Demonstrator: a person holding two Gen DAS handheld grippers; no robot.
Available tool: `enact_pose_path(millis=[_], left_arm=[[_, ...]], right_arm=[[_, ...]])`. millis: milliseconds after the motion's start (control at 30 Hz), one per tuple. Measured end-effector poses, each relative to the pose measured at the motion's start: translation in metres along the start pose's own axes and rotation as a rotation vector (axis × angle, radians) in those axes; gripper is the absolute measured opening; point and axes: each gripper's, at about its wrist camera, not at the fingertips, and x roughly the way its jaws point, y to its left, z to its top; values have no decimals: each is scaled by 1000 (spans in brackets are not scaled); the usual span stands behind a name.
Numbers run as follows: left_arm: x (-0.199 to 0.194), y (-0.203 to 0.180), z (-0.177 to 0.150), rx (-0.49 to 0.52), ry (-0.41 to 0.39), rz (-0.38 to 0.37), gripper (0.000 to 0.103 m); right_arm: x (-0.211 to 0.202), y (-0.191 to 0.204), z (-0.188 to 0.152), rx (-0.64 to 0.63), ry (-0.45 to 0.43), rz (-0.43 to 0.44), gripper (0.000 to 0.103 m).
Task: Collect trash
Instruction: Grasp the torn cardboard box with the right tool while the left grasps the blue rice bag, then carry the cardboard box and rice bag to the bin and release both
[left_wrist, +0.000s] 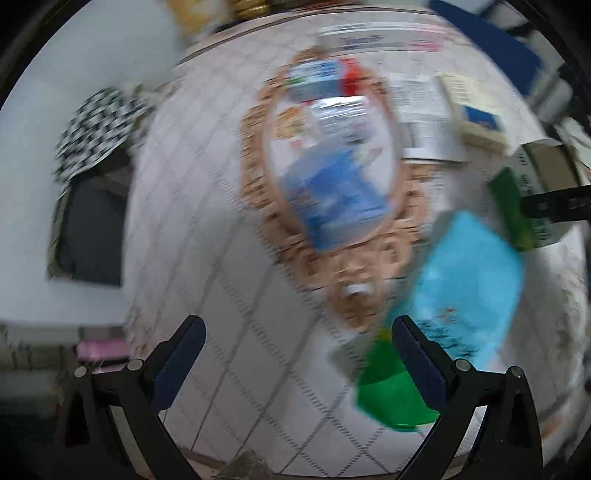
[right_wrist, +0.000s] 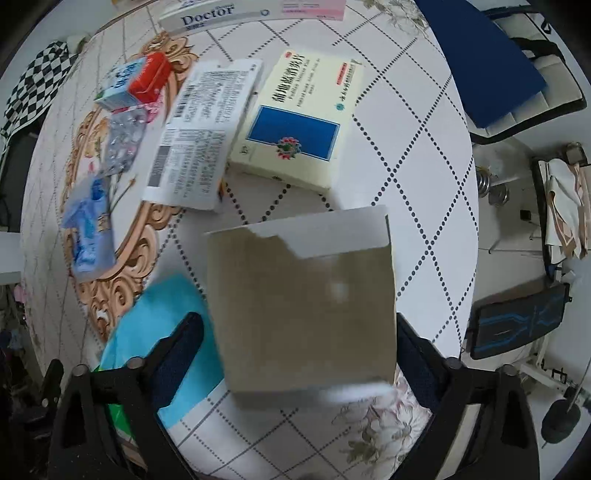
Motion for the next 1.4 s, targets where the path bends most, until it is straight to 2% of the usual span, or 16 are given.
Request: enact_pose_path(millis=[133,200,267,333,400,500,533,567,800,900,1233,1400], left_arm=[[-7,-40,5,198,21,-136,103],[-3,-65,3,310,55,-173,103],[9,-90,2,417,103,-179,103],[24,-105,1,463,148,-164,103],[41,-115,3,467,184,-149,103],[55,-115,6,404,206,-146,102],[56,-113,7,372,205,-153,95],[56,-111,8,337,206,-165,84],[48,-79,-3,-45,252,-216,84],[53,-74,-14,-156,267,-222,84],[57,-86,-20,-159,227,-187,84],[48,-66,-35,-175,203,-174,84]], right_arm=[[-7,-30,-23,72,13,56,78],[-13,-45,-40,89,10,55,78],[-16,-60,-60,112,19,57,78],[-15,-70,-77,131,34,65,78],[-9,-79,-92,143,44,54,78],[-2,-89,-100,167,56,55,78],[2,-91,-101,173,60,58,78],[3,-92,-103,178,59,57,78],[5,-90,-107,204,49,70,78],[7,-82,-105,203,68,99,78],[17,-63,-93,170,108,47,81],[20,-60,-91,168,91,33,81]])
